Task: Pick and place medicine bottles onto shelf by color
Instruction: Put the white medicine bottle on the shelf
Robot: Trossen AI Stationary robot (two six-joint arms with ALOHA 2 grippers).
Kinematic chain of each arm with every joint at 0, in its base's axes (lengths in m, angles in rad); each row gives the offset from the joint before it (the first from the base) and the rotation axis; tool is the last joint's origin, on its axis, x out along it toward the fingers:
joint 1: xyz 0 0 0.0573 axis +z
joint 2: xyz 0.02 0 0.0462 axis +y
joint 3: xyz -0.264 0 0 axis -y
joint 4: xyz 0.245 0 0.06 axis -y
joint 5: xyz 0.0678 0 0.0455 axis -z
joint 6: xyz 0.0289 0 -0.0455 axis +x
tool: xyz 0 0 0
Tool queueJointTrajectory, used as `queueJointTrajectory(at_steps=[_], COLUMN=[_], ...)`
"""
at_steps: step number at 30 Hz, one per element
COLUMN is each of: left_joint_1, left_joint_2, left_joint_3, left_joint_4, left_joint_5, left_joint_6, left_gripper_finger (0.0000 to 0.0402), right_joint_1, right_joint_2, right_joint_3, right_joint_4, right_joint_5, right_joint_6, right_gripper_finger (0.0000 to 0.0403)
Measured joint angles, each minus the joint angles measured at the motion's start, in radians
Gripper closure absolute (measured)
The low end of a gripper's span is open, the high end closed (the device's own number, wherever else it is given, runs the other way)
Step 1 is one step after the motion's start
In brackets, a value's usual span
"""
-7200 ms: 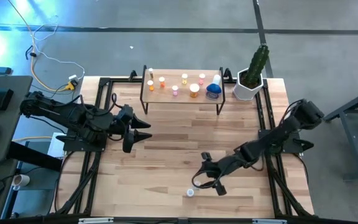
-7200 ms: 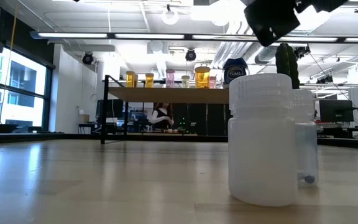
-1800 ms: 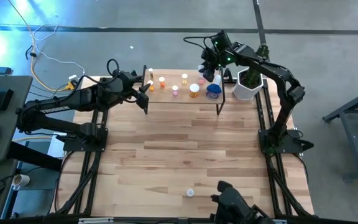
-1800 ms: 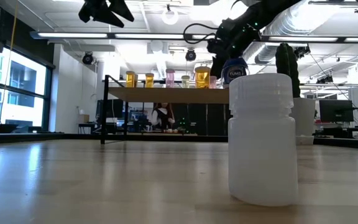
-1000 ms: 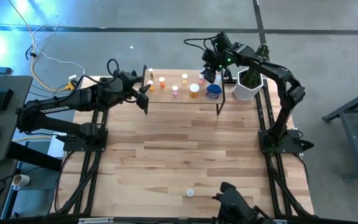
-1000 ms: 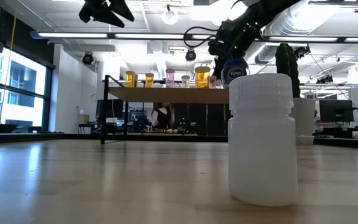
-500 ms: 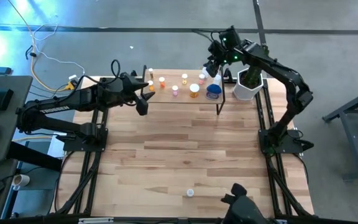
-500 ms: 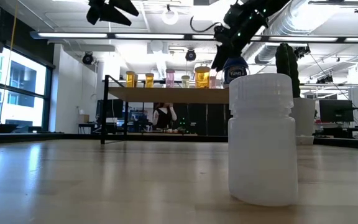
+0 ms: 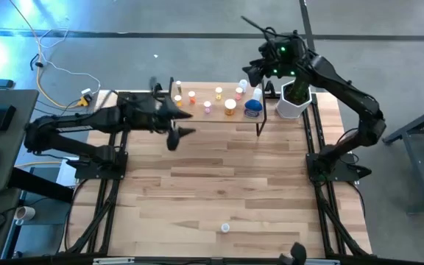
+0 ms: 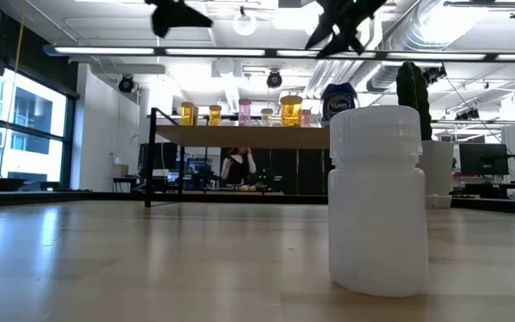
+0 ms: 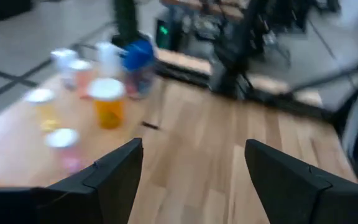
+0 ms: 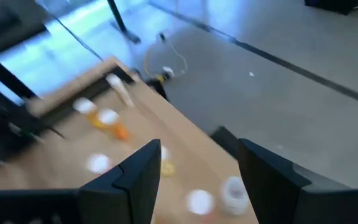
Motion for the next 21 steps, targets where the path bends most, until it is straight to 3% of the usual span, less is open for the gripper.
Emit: queueJointTrajectory(at_steps=[10,21], left_joint_1=[-0.162,-0.330], left_joint_2=[0.164,0.297], left_joint_3=[-0.001,-0.001], left_joint_4=[0.121,0.242], left_joint_5=[0.009,0.020], left_joint_6=[0.129,0.129], left_gripper_finger=[0.0133,0.0133], right_joint_1=[0.148,0.222], right_joint_2=[-0.098,-0.114], right_joint_3=[0.000,0.000], right_joint_4=[0.054,0.047], right_joint_5=[-0.002,-0.004], right_joint_6=[0.173,0.190], right_gripper_finger=[0.0201,0.0201])
